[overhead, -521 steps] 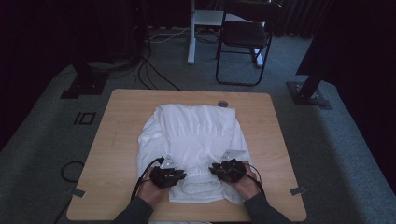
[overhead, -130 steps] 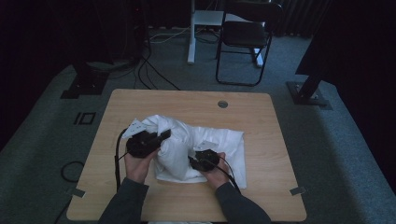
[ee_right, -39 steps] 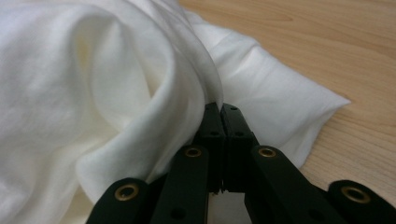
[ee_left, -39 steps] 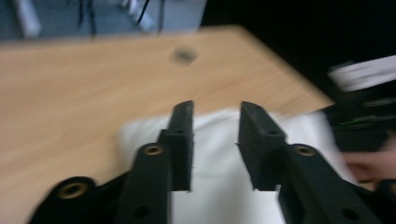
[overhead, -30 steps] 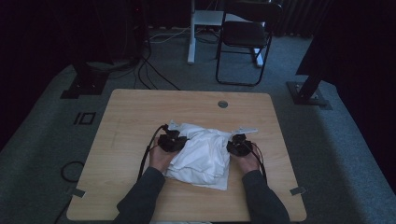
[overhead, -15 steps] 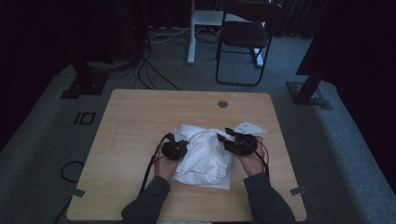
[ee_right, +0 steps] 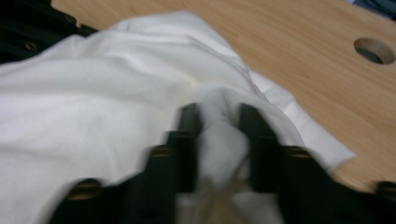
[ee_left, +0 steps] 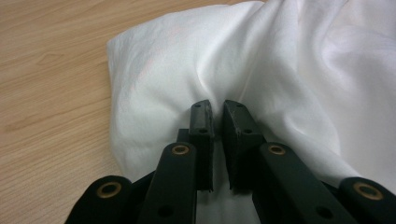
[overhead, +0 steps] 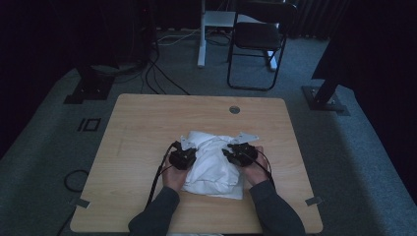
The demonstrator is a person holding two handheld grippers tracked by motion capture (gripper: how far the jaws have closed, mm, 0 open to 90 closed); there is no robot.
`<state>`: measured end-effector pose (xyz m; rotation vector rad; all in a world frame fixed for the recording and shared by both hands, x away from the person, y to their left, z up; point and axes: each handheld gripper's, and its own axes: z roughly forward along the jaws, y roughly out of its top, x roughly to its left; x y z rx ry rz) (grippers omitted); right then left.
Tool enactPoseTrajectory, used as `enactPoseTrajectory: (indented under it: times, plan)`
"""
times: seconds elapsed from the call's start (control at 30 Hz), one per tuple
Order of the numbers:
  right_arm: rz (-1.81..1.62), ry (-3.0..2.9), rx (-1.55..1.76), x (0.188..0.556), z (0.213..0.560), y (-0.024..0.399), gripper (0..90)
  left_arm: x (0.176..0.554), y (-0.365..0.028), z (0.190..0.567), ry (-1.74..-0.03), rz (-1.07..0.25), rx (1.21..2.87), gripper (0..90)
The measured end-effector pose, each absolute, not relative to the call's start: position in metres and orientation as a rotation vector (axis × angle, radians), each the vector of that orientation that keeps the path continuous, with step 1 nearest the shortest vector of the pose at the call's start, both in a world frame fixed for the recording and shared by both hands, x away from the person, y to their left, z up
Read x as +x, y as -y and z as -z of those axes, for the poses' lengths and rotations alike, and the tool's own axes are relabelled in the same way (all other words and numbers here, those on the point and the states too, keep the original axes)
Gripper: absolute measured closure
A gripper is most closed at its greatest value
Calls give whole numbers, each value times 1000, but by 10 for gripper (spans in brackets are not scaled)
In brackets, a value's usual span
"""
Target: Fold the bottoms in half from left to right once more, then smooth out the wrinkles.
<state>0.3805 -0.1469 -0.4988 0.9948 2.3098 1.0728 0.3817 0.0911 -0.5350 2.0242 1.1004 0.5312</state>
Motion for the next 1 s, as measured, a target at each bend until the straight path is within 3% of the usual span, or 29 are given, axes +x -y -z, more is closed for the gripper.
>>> enactPoseTrajectory:
  times: [0.1, 0.37, 0.5, 0.63, 0.77, 1.0]
  plan:
    - [-1091, -2310, 1010, 380, 496, 155, 812, 382, -93, 535, -1105, -521, 2021, 825]
    - [-1225, -2184, 1150, 372, 475, 218, 811, 381, -95, 536, -1109, -517, 2005, 826]
    - [-1166, -2193, 1171, 369, 484, 219, 734, 378, -93, 536, -1133, -540, 1995, 826]
    - [-1206, -2128, 1173, 359, 478, 220, 624, 371, -87, 536, -1146, -650, 2005, 826]
    - [-1251, -2156, 1119, 343, 474, 213, 566, 376, -88, 535, -1191, -704, 2000, 825]
    - [-1279, -2295, 1040, 338, 498, 182, 511, 397, -92, 534, -1241, -765, 1993, 821]
